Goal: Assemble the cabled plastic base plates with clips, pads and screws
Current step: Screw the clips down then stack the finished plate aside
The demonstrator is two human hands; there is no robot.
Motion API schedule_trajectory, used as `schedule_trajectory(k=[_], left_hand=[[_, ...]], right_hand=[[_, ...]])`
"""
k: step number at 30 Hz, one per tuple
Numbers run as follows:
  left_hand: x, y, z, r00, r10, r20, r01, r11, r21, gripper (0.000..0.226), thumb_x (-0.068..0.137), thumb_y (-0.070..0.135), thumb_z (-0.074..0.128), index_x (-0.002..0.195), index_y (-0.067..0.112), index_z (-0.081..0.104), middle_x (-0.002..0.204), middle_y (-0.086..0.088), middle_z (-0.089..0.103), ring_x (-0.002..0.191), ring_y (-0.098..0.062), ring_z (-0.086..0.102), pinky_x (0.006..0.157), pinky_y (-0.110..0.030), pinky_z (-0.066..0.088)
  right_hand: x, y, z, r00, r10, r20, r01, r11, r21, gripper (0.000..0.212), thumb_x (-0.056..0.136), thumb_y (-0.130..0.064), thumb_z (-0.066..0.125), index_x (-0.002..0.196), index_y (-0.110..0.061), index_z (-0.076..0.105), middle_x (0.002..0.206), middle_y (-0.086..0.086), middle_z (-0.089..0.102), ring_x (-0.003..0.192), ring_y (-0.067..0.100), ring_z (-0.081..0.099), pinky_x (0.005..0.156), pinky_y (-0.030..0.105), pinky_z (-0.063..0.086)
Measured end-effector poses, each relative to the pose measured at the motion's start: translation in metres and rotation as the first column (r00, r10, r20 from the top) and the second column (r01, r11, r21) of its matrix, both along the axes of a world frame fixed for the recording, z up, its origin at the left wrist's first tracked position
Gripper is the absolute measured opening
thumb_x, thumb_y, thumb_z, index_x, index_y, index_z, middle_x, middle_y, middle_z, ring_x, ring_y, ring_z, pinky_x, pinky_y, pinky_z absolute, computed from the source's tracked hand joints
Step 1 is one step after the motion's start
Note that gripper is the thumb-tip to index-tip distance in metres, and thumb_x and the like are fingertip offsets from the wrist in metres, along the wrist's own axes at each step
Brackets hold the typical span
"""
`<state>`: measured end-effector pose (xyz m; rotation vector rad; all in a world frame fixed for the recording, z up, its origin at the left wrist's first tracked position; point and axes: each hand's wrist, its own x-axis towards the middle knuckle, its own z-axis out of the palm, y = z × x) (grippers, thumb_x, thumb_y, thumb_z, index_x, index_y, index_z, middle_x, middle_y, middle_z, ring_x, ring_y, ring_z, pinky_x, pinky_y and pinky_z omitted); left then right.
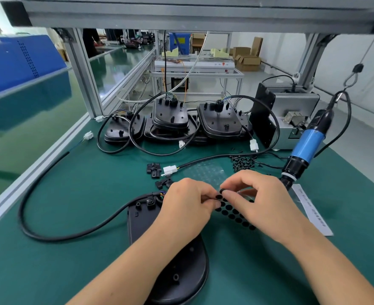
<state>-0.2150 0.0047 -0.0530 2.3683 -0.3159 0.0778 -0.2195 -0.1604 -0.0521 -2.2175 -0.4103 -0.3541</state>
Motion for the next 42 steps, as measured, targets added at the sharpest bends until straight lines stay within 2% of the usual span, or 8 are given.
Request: schedule_trajectory(k=[8, 11, 15, 18, 29, 35, 38, 42], left_hand=[[0.002, 0.0, -0.003, 0.999, 0.004, 0.055, -0.004, 1.0, 0.002, 0.012, 0.085, 0.027, 0.068, 0.095, 0.029, 0.075, 0.083, 0.007, 0.073, 0.083, -0.013, 0.064, 0.096, -0.006, 0.013], [0.002, 0.0, -0.002, 0.997, 0.003, 0.073, -0.003, 1.0, 0.007, 0.012, 0.085, 0.026, 0.068, 0.094, 0.029, 0.075, 0.081, 0.007, 0.073, 0.081, -0.013, 0.064, 0.098, -0.007, 0.015], [0.002, 0.0, -0.001, 0.995, 0.011, 0.095, -0.012, 1.0, 0.009, 0.01, 0.084, 0.024, 0.068, 0.09, 0.027, 0.076, 0.076, 0.005, 0.072, 0.076, -0.016, 0.063, 0.113, -0.015, 0.006], [0.002, -0.001, -0.001, 0.995, 0.006, 0.099, -0.008, 1.0, 0.023, 0.009, 0.085, 0.023, 0.068, 0.089, 0.025, 0.075, 0.074, 0.001, 0.071, 0.074, -0.018, 0.062, 0.116, -0.017, 0.004], [0.003, -0.001, -0.003, 0.993, 0.03, 0.111, -0.03, 1.0, 0.004, 0.012, 0.085, 0.023, 0.068, 0.094, 0.027, 0.076, 0.077, 0.005, 0.072, 0.083, -0.015, 0.061, 0.118, -0.022, 0.006], [0.002, -0.001, 0.001, 0.996, 0.022, 0.09, -0.025, 0.999, 0.038, 0.012, 0.086, 0.024, 0.067, 0.095, 0.026, 0.075, 0.08, 0.007, 0.071, 0.083, -0.015, 0.062, 0.118, -0.024, 0.008], [0.002, 0.0, 0.003, 0.998, 0.013, 0.062, -0.016, 0.999, 0.039, 0.009, 0.085, 0.023, 0.067, 0.088, 0.024, 0.076, 0.071, 0.008, 0.066, 0.078, -0.016, 0.062, 0.113, -0.034, 0.028], [0.005, 0.003, 0.002, 0.998, -0.006, 0.054, -0.001, 0.991, 0.132, 0.011, 0.087, 0.025, 0.065, 0.088, 0.022, 0.076, 0.063, 0.01, 0.058, 0.073, -0.016, 0.055, 0.104, -0.036, 0.036]], right_hand=[[-0.001, 0.007, 0.002, 0.997, -0.065, 0.028, 0.067, 0.996, -0.058, 0.02, 0.078, -0.017, 0.071, 0.077, -0.035, 0.063, 0.08, -0.02, 0.065, 0.086, -0.004, 0.06, 0.076, 0.015, 0.048], [-0.003, 0.008, 0.003, 0.997, -0.07, 0.02, 0.071, 0.996, -0.056, 0.02, 0.079, -0.016, 0.071, 0.077, -0.033, 0.062, 0.079, -0.02, 0.065, 0.086, -0.005, 0.06, 0.078, 0.013, 0.046], [-0.004, 0.006, 0.007, 0.999, -0.039, -0.021, 0.039, 0.999, -0.031, 0.02, 0.079, -0.016, 0.072, 0.089, -0.032, 0.065, 0.079, -0.019, 0.067, 0.084, -0.006, 0.061, 0.08, 0.009, 0.046], [-0.002, 0.004, 0.012, 0.998, -0.008, -0.057, 0.002, 0.995, -0.1, 0.015, 0.081, -0.018, 0.072, 0.083, -0.032, 0.07, 0.08, -0.017, 0.067, 0.083, -0.005, 0.062, 0.079, 0.011, 0.047], [-0.005, 0.009, 0.012, 0.999, -0.041, 0.024, 0.042, 0.996, -0.072, 0.023, 0.079, -0.015, 0.074, 0.073, -0.034, 0.065, 0.077, -0.016, 0.065, 0.081, -0.001, 0.063, 0.077, 0.014, 0.049], [-0.006, 0.008, 0.012, 0.979, 0.02, 0.205, 0.04, 0.957, -0.287, 0.012, 0.079, -0.012, 0.072, 0.078, -0.023, 0.067, 0.076, -0.012, 0.064, 0.071, 0.007, 0.062, 0.065, 0.033, 0.054], [-0.006, 0.008, 0.007, 0.901, 0.125, 0.415, 0.081, 0.892, -0.445, 0.007, 0.085, -0.012, 0.066, 0.079, -0.015, 0.064, 0.08, -0.004, 0.062, 0.072, 0.019, 0.06, 0.052, 0.038, 0.049], [-0.009, 0.001, -0.002, 0.846, 0.257, 0.467, -0.077, 0.925, -0.371, 0.015, 0.094, -0.014, 0.057, 0.084, -0.007, 0.066, 0.091, 0.002, 0.06, 0.083, 0.021, 0.056, 0.066, 0.033, 0.048]])
